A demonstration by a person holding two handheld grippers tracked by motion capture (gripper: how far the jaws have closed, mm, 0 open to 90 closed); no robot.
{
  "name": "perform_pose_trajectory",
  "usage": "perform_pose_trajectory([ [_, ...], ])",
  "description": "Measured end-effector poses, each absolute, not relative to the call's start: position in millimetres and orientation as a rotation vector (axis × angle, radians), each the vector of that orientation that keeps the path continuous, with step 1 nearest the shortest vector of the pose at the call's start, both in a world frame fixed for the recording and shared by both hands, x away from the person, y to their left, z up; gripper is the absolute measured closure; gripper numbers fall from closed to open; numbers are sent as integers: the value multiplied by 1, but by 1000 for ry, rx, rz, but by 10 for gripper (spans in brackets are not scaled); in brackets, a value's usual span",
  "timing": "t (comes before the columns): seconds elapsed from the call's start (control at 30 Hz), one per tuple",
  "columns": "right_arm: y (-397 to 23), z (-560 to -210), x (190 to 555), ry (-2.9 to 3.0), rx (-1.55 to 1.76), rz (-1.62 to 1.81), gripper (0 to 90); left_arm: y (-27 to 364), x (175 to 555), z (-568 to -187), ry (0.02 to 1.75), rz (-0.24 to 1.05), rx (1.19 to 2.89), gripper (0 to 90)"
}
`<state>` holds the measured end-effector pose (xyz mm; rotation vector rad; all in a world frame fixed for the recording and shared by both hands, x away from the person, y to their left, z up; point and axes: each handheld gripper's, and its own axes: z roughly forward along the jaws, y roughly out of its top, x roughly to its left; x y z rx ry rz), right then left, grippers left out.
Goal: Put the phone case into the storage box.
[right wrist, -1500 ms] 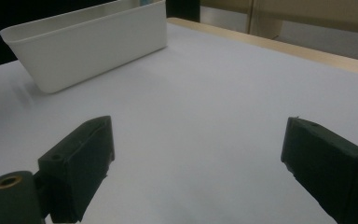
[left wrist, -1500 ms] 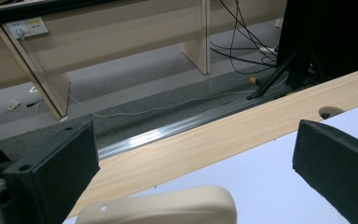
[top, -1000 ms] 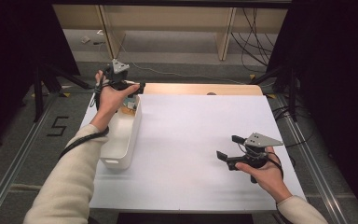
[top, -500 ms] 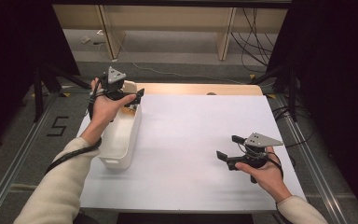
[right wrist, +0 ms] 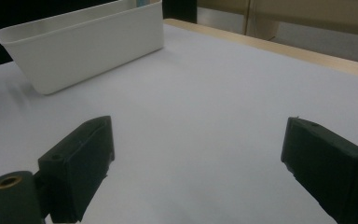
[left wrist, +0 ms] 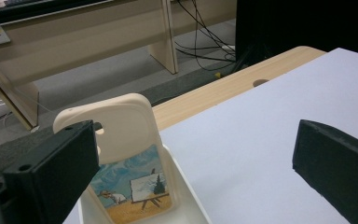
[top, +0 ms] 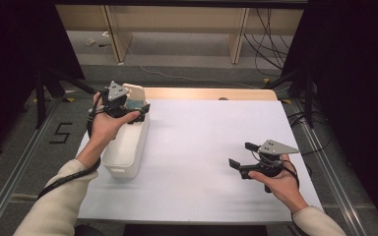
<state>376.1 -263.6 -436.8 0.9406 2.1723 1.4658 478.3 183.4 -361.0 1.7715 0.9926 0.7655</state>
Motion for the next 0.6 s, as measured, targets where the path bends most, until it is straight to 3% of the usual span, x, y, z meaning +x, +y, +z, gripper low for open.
perform_pose_trajectory([
  [0.6, -264, -436, 376, 2173, 939, 1467, 101, 184, 450, -375, 959, 726, 1784, 0],
])
